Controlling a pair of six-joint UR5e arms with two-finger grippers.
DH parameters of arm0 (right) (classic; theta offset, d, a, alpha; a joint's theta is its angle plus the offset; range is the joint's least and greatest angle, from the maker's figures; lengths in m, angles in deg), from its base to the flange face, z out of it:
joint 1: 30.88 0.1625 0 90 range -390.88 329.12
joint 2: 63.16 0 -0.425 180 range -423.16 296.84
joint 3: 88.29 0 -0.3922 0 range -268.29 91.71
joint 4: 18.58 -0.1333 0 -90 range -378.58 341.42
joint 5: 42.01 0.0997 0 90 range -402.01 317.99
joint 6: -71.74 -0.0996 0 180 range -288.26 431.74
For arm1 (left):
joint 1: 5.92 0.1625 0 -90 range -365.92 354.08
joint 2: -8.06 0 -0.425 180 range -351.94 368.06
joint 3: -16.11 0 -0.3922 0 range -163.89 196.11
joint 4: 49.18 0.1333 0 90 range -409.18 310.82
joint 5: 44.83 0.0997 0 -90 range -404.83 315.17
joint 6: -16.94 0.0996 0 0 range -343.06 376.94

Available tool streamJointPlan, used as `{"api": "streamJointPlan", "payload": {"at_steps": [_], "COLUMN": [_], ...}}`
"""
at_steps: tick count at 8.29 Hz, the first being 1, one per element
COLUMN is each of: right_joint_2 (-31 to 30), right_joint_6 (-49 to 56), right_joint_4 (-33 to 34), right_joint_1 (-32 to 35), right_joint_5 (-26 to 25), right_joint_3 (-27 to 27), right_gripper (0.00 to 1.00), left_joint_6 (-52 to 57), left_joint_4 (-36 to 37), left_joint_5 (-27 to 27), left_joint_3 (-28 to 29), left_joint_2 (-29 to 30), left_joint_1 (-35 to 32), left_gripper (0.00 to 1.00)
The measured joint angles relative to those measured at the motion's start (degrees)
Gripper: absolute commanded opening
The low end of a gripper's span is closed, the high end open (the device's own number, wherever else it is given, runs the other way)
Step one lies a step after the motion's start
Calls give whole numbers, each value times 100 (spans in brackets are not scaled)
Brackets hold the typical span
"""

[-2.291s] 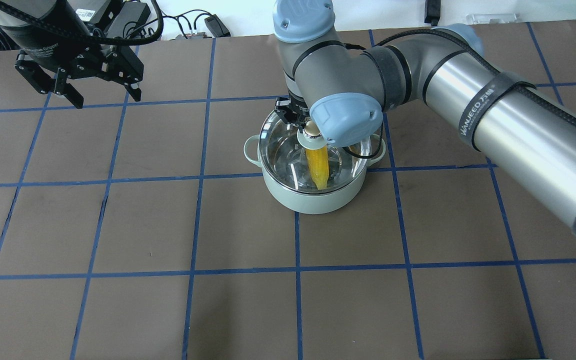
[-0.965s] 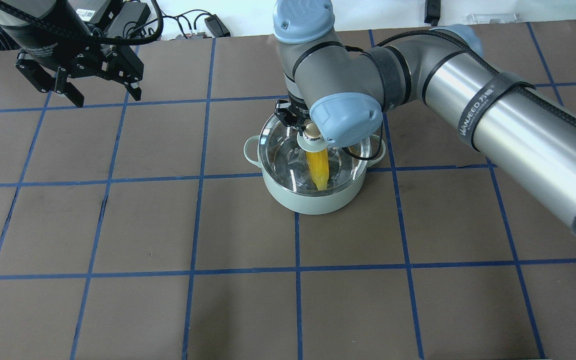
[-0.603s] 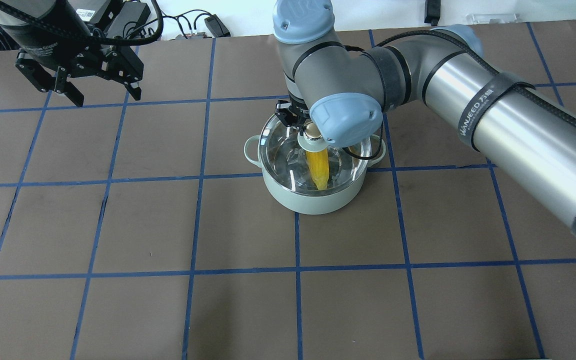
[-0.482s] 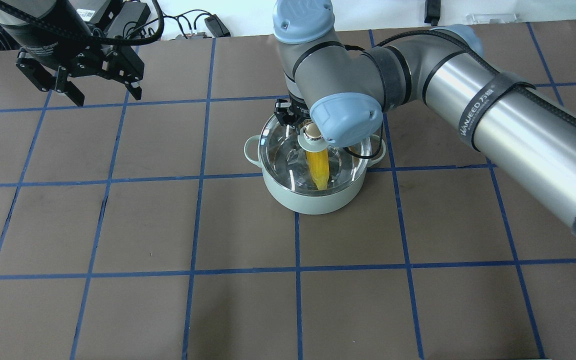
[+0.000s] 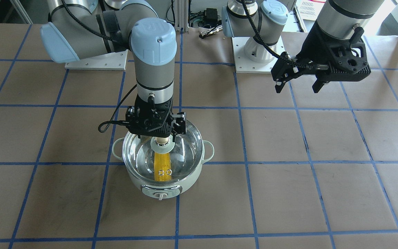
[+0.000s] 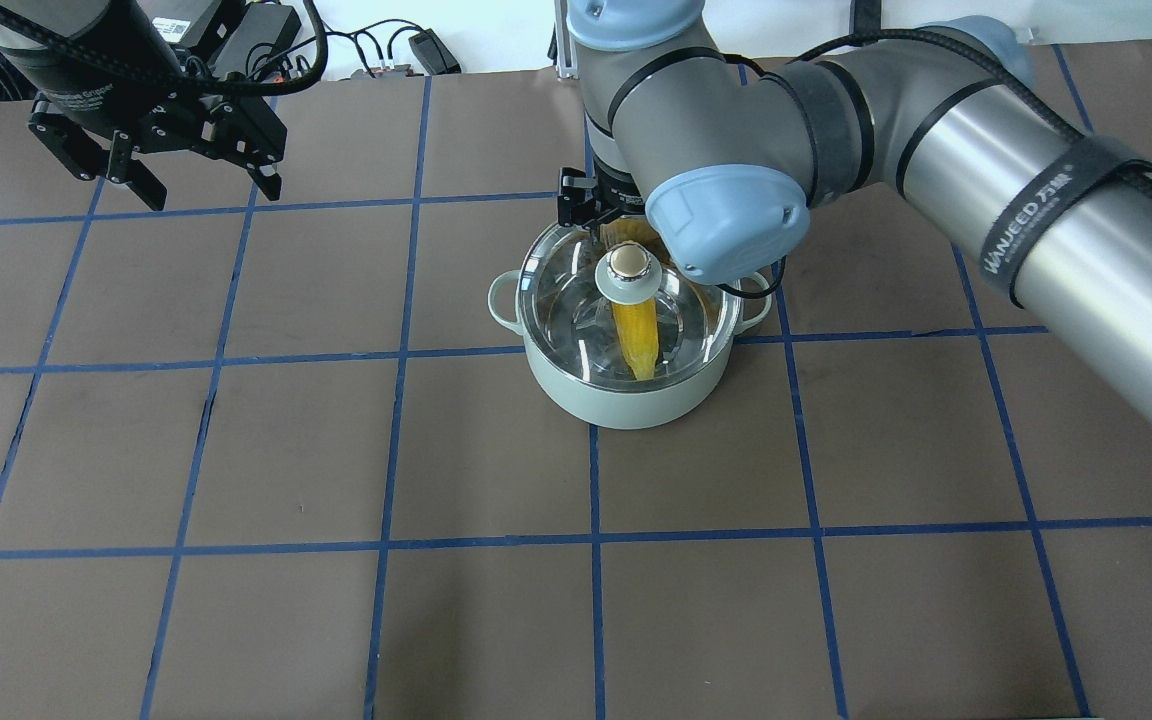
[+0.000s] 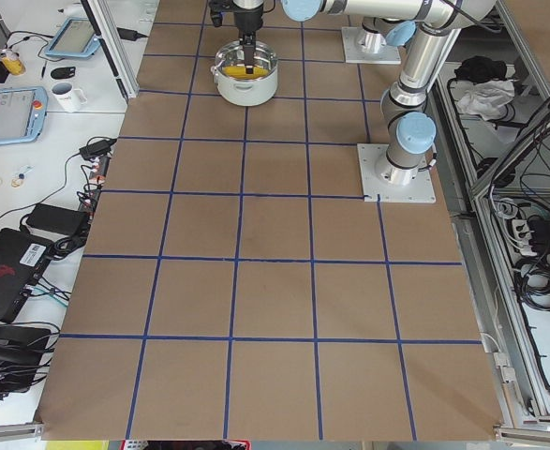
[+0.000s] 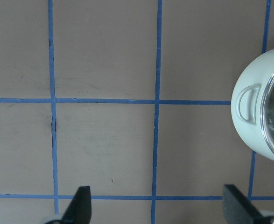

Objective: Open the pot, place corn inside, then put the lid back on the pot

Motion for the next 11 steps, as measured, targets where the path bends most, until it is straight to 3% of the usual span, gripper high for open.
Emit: {"api": "streamJointPlan", "payload": {"at_steps": [3,6,9,11], "right_joint_2": [-791,-1045,-1420,-1525], "right_joint_6": [36,656,1893,2210], "right_joint_4": [-899,-1089,-1586,-1829], "right_joint_1": [-10,-225,-1609,-1963], "right_joint_5": [33,57,196,255], "right_joint_3": [2,86,88,36], "right_gripper": [100,100,100,100], "left_joint_6": [37,74,61,4], "left_joint_4": [-19,-41,-68,-77], "left_joint_5": [-32,-9,13,24], "left_joint_3": [1,-1,2,8], "left_joint_2": [-45,-55,-129,-103], "left_joint_1": [-6,-7,-25,-116], "left_gripper": [100,100,100,100]}}
